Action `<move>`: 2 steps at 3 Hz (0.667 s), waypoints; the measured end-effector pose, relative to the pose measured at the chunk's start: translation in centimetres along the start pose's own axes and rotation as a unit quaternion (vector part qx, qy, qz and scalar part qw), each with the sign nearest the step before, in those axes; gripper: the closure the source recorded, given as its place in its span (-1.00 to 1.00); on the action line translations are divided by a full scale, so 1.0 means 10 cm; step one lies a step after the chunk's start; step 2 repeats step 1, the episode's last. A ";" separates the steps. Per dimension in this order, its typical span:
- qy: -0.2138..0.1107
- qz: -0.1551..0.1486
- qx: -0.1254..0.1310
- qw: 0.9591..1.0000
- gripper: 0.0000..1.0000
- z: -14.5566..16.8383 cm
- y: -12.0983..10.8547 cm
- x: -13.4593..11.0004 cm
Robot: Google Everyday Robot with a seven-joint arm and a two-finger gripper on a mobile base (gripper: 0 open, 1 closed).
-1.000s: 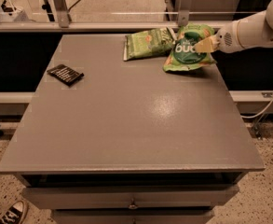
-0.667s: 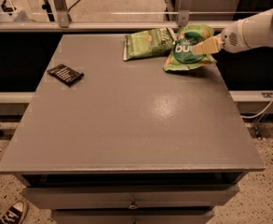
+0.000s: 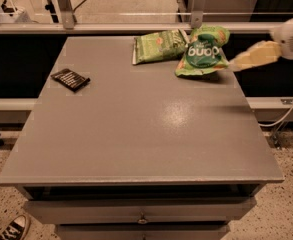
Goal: Move green rice chip bag near green jalapeno chip bag
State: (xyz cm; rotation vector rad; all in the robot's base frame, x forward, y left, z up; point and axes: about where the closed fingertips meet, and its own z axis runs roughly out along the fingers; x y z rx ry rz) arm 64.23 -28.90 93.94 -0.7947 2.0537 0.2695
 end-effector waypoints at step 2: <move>0.003 -0.021 0.014 1.000 -1.00 -0.22 -0.07 0.14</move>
Offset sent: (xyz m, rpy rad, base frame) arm 0.0000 0.0000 0.0000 0.0000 0.0000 0.0000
